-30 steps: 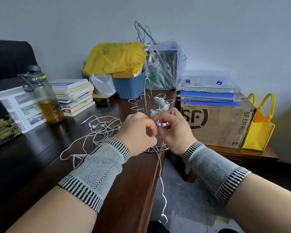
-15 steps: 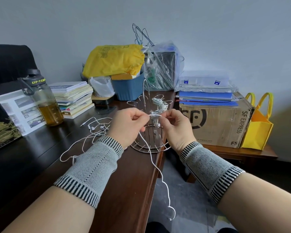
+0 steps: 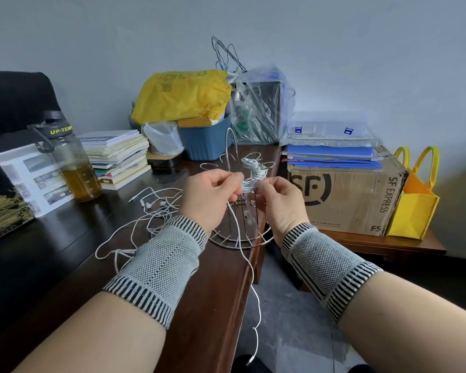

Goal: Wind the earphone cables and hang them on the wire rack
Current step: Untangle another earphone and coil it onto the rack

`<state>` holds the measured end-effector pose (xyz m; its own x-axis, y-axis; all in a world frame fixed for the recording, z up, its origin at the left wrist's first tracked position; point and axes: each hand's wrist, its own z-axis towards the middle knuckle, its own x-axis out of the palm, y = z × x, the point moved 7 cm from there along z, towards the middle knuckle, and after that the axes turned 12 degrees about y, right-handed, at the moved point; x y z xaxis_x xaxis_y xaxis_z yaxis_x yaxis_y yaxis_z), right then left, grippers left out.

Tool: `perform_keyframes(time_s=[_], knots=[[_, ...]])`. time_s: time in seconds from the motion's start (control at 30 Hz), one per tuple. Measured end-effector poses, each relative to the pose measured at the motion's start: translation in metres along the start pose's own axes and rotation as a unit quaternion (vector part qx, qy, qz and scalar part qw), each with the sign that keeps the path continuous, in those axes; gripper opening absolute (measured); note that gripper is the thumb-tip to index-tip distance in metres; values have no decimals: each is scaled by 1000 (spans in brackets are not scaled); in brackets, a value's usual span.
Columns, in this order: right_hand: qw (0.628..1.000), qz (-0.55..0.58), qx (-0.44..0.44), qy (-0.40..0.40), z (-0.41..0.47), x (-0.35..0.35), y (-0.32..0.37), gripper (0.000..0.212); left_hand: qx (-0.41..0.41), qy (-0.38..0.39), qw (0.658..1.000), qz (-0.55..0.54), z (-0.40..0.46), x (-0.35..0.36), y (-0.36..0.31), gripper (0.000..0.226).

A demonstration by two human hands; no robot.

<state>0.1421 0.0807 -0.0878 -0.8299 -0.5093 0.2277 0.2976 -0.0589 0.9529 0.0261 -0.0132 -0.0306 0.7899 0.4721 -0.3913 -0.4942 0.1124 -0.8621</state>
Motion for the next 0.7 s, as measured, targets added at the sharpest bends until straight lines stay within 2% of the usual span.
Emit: perform_keyframes(time_s=[0.13, 0.23, 0.3, 0.37, 0.5, 0.6, 0.7], knots=[[1000, -30, -7, 6, 2, 0, 3, 14, -11, 37, 999, -26, 3, 6, 1, 20], [996, -90, -27, 2, 7, -4, 5, 16, -29, 126, 991, 30, 3, 13, 4, 18], [994, -104, -29, 4, 9, -4, 5, 18, -21, 154, 986, 62, 2, 14, 3, 16], [995, -95, -29, 3, 9, -2, 4, 18, 2, 128, 991, 46, 3, 9, -2, 15], [1000, -22, -11, 6, 6, 1, 3, 15, 4, 6, 1000, 14, 7, -4, -6, 20], [1000, -4, 1, -4, 6, 0, 4, 14, -37, -63, 990, 120, 6, -8, -5, 33], [999, 30, 37, -7, 9, 2, 2, 15, -65, -63, 964, 250, 7, -6, -7, 46]])
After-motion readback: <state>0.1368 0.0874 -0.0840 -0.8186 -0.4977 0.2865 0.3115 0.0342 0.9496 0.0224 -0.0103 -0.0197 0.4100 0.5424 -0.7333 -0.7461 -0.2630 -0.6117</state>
